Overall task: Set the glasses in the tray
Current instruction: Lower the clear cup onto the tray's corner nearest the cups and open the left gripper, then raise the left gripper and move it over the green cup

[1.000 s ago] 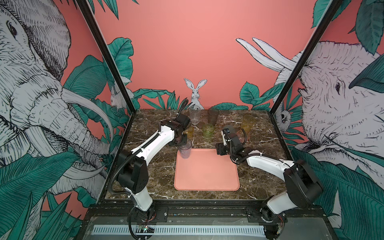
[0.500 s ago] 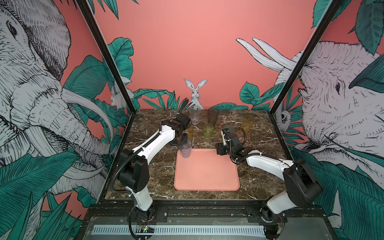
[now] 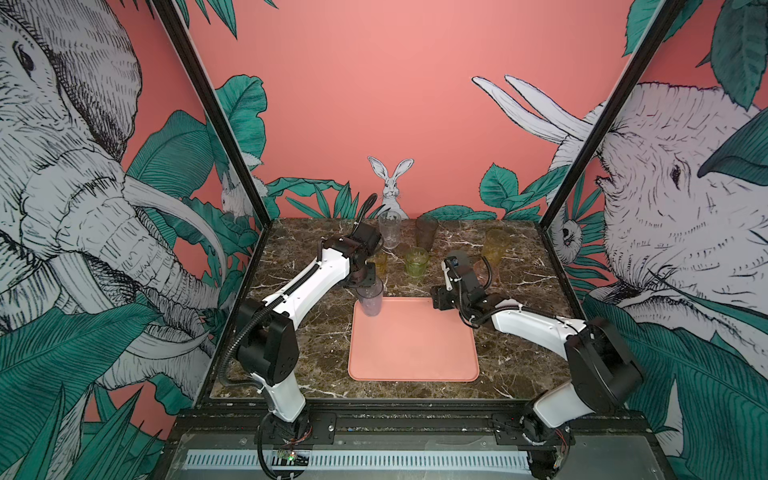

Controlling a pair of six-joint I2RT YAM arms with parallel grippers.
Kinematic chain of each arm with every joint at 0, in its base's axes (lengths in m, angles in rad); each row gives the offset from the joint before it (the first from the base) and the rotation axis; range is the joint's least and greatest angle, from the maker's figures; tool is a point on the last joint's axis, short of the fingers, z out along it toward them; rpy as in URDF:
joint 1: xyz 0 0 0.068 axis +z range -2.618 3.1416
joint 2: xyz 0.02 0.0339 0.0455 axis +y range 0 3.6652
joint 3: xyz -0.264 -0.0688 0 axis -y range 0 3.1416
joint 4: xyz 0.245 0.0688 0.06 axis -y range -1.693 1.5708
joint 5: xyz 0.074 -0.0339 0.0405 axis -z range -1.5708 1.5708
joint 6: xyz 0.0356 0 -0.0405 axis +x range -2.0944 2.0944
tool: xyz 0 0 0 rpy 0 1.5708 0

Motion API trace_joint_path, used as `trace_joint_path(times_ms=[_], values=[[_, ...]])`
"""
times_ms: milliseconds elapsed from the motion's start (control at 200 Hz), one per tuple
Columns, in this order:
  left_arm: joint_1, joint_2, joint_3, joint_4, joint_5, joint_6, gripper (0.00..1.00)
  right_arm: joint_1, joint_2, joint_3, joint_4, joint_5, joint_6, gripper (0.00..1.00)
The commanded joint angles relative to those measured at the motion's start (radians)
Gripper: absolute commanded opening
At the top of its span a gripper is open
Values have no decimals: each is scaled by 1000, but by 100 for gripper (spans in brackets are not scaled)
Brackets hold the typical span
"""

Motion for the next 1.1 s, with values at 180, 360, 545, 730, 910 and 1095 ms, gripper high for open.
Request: trace_joint_path(times_ms=[180,360,545,730,910,1095], values=[[-3,-67,57,-50,-37,-2,42,-4,4,29,4,-4,8,73],[-4,-88,85,-56,-38,12,46,-4,2,28,3,-2,8,73],[-2,-89,144,-79,-84,37,54,-4,2,28,4,-3,8,73],[14,-78,217,-78,-124,71,63,-4,-1,28,4,-2,8,73],[58,-69,244,-56,-122,83,69,-3,-2,26,1,2,6,73],[128,-67,216,-6,-101,48,71,-4,1,28,2,-1,7,73]])
